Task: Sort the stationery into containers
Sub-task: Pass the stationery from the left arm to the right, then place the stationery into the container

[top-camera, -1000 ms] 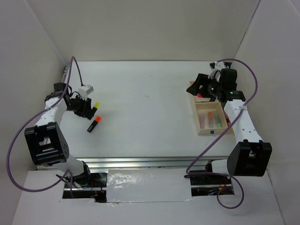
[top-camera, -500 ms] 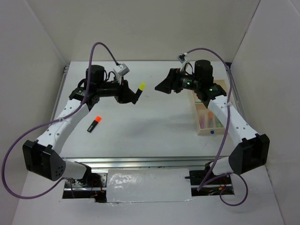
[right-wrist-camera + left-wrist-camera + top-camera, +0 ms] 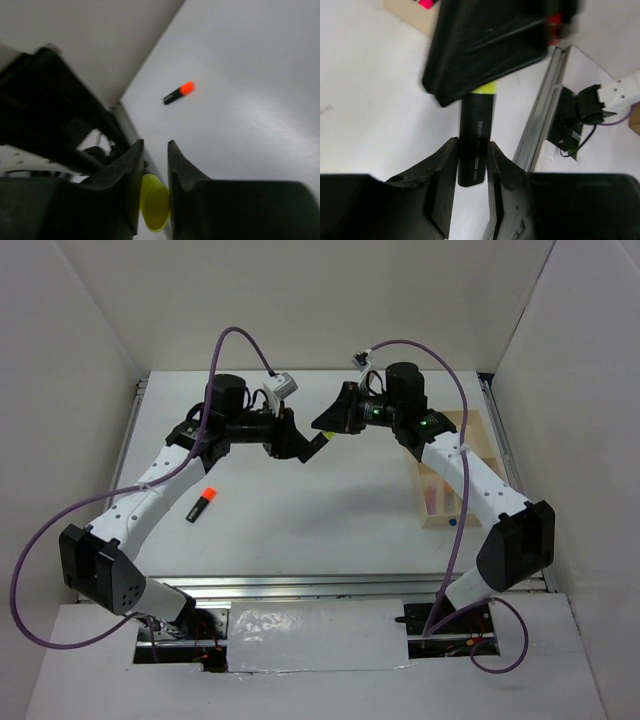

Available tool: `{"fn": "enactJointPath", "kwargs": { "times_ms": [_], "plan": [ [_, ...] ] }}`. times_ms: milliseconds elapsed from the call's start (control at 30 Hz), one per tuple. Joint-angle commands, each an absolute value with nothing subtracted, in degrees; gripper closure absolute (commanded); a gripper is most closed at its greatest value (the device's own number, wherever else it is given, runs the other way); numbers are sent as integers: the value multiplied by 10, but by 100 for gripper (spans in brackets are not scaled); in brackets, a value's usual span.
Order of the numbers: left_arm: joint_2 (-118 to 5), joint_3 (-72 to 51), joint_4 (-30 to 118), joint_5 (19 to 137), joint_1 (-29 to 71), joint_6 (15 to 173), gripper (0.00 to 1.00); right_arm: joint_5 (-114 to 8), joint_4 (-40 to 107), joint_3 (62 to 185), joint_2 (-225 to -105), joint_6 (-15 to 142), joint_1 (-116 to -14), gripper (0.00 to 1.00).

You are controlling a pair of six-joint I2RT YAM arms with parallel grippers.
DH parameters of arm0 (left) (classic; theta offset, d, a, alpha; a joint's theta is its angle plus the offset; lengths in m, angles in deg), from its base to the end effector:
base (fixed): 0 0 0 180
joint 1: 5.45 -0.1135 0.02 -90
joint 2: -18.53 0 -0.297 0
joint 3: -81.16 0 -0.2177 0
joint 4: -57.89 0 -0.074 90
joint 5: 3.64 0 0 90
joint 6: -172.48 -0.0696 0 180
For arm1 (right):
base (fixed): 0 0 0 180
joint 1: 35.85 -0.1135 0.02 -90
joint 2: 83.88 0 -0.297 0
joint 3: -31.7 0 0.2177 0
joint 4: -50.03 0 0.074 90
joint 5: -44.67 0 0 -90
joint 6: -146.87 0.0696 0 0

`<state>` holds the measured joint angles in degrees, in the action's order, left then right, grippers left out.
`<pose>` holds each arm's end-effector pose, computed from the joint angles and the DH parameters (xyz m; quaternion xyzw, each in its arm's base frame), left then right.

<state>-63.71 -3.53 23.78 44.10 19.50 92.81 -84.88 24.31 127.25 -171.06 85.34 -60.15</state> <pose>0.2605 -0.1728 0.4120 0.3003 0.7367 -0.4432 0.4132 0.2940 0.1814 0.4038 -0.1727 0.7649 0.4919 0.3782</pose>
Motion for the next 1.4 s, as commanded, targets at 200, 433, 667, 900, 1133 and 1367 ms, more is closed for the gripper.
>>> {"fn": "enactJointPath", "kwargs": {
  "times_ms": [200, 433, 667, 900, 1133, 1367],
  "plan": [
    [-635, -11, 234, 509, 157, 949, 55, -840, 292, 1254, -1686, 878, -553, 100],
    [-593, -79, 186, 588, 91, 843, 7, -828, 276, 1227, -1676, 828, -415, 100],
    [-595, -149, 123, 696, 19, 740, 1, -761, 301, 1247, -1746, 787, -250, 100],
    [-622, -177, 117, 726, -69, 702, 1, -702, 251, 1338, -1851, 740, -192, 100],
    [-679, -188, 102, 727, -116, 652, 1, -670, 189, 1406, -1956, 707, -192, 69],
    [-694, -190, 70, 707, -185, 600, 1, -646, 182, 1411, -1929, 679, -190, 36]
  ]
}}
